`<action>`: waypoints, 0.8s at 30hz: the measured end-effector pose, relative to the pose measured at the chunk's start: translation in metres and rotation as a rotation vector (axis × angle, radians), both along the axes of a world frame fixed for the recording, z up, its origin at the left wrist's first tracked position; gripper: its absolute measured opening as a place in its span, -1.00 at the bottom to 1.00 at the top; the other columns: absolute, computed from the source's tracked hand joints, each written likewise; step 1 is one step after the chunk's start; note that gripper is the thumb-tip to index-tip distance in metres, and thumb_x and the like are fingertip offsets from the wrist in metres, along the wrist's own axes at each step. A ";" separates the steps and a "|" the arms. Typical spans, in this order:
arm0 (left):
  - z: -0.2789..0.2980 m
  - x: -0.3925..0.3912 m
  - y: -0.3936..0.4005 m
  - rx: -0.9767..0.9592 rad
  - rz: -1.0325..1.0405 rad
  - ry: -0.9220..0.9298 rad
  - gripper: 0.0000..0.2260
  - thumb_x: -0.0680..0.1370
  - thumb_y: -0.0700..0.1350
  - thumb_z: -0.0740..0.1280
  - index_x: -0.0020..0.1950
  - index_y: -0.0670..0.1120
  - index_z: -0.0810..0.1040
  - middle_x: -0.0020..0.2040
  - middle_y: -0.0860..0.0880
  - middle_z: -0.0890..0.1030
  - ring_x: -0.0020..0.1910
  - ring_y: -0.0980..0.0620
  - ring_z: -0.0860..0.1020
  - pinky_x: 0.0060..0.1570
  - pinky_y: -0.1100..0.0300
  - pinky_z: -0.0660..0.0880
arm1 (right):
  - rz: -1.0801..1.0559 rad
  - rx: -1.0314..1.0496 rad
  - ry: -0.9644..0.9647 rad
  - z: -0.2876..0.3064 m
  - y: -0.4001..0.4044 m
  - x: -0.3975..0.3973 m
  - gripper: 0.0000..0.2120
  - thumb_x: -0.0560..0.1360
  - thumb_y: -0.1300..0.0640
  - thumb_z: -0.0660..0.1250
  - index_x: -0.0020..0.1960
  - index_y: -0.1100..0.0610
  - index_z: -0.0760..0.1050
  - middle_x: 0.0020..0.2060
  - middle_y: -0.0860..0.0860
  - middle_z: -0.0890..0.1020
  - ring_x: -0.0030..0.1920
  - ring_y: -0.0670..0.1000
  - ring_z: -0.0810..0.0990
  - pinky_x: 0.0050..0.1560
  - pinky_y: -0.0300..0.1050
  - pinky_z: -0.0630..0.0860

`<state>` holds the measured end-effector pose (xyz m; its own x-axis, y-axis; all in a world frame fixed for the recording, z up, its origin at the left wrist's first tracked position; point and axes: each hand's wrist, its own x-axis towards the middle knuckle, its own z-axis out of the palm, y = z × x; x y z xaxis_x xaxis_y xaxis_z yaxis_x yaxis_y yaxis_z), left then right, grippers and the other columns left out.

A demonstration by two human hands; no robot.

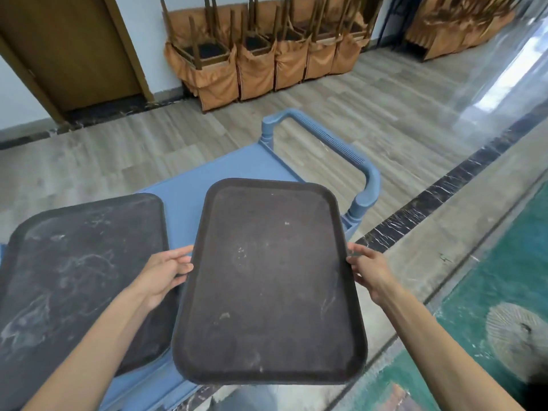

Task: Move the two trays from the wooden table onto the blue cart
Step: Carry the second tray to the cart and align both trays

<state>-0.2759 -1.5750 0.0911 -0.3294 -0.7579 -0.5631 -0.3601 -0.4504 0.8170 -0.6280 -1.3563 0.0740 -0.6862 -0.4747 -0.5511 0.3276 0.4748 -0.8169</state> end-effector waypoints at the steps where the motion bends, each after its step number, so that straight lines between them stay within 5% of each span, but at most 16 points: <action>1: -0.002 -0.006 -0.015 -0.002 0.021 -0.001 -0.55 0.54 -0.42 0.26 0.39 -0.14 0.49 0.29 -0.15 0.52 0.20 -0.04 0.54 0.28 0.05 0.40 | 0.029 0.005 0.009 0.000 -0.018 -0.010 -0.68 0.53 0.38 0.21 0.11 0.08 0.60 -0.32 0.06 0.56 -0.44 -0.02 0.41 -0.37 -0.17 0.35; 6: -0.014 -0.035 -0.079 0.018 0.093 0.003 -0.55 0.54 -0.43 0.25 0.40 -0.14 0.48 0.22 -0.11 0.50 0.15 0.02 0.50 0.24 0.09 0.38 | 0.125 -0.002 0.041 0.004 -0.107 -0.054 -0.69 0.53 0.42 0.22 0.05 0.09 0.60 -0.44 -0.03 0.65 -0.51 -0.09 0.54 -0.47 -0.28 0.48; 10: -0.019 -0.063 -0.115 0.047 0.138 -0.021 -0.55 0.55 -0.43 0.19 0.40 -0.12 0.46 0.09 -0.04 0.53 0.11 0.04 0.51 0.22 0.09 0.36 | 0.152 0.020 0.057 -0.003 -0.166 -0.082 -0.69 0.56 0.41 0.23 0.15 0.12 0.60 -0.29 0.12 0.70 -0.29 0.06 0.62 -0.09 -0.03 0.68; 11: -0.019 -0.069 -0.121 0.056 0.144 -0.022 -0.55 0.56 -0.42 0.18 0.39 -0.09 0.48 0.02 0.00 0.55 0.04 0.08 0.52 0.19 0.10 0.35 | 0.161 0.021 0.054 -0.004 -0.175 -0.087 -0.68 0.56 0.41 0.22 0.20 0.15 0.59 -0.26 0.17 0.70 -0.27 0.09 0.62 -0.03 0.02 0.68; 14: -0.025 -0.090 -0.140 0.068 0.188 -0.022 -0.54 0.56 -0.39 0.12 0.37 -0.05 0.50 -0.03 -0.02 0.50 -0.09 0.13 0.50 0.11 0.13 0.35 | 0.167 0.028 0.063 -0.010 -0.205 -0.108 -0.66 0.56 0.40 0.23 0.19 0.10 0.59 -0.32 0.12 0.72 -0.37 0.05 0.65 -0.26 -0.06 0.68; 24: -0.057 -0.132 -0.173 0.092 0.375 -0.064 -0.61 0.60 -0.28 0.10 0.32 -0.01 0.55 -0.15 0.05 0.44 -0.18 0.08 0.43 -0.15 0.25 0.35 | 0.258 -0.032 0.006 -0.034 -0.266 -0.158 -0.59 0.55 0.41 0.21 0.31 0.12 0.55 -0.14 0.14 0.75 -0.17 0.03 0.71 0.04 -0.07 0.65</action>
